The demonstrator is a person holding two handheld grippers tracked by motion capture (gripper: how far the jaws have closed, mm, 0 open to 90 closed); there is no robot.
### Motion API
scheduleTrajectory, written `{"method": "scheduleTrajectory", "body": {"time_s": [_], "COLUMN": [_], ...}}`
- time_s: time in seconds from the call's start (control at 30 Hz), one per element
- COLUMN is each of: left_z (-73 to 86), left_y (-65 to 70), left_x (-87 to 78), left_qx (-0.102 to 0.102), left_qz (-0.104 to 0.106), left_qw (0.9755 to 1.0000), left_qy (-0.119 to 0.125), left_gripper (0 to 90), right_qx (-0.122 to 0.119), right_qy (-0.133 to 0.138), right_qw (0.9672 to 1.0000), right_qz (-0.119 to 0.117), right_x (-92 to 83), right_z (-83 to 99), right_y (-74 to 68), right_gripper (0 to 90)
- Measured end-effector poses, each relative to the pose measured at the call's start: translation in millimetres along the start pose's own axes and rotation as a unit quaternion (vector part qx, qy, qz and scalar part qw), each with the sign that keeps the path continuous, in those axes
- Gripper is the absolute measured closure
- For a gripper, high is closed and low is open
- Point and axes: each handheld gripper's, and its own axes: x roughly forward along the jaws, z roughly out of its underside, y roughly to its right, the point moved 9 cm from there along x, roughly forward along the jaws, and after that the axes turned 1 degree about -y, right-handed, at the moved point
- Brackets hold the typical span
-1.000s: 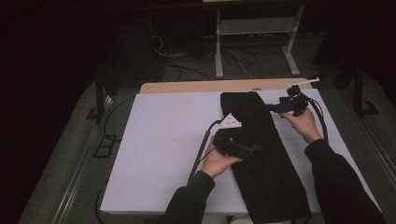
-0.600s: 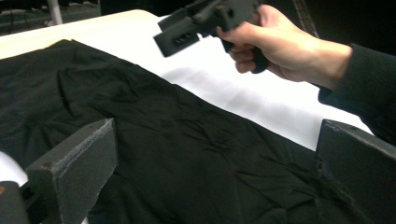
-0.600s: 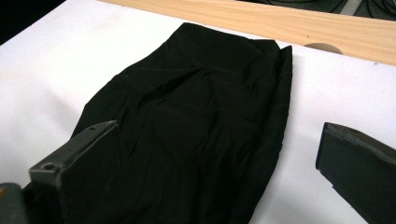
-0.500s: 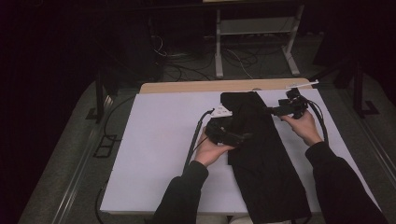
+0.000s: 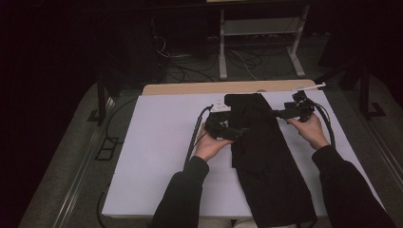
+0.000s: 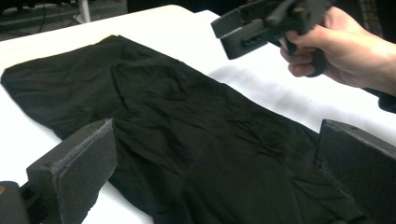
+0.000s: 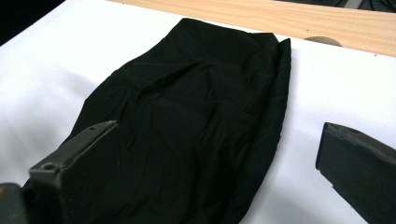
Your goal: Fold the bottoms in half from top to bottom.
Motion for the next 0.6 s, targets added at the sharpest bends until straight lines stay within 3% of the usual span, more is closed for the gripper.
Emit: {"method": "scheduleTrajectory", "body": {"time_s": [0.13, 0.6], "left_z": [-4.7, -16.3], "left_y": [-10.8, -42.4], "left_x": [0.7, 5.6], "left_qx": [0.004, -0.014], "left_qz": [-0.01, -0.031], "left_qw": [0.9999, 0.9994], "left_qy": [-0.003, -0.008], "left_gripper": [0.0, 0.0], "right_qx": [0.001, 0.001], "right_qy": [0.0, 0.0], "right_qw": [1.0, 1.0], "right_qz": [-0.001, -0.002], "right_x": [-0.1, 0.5], "right_z": [-0.3, -7.6], "right_y": [0.1, 0.7], "right_gripper": [0.0, 0.0]}}
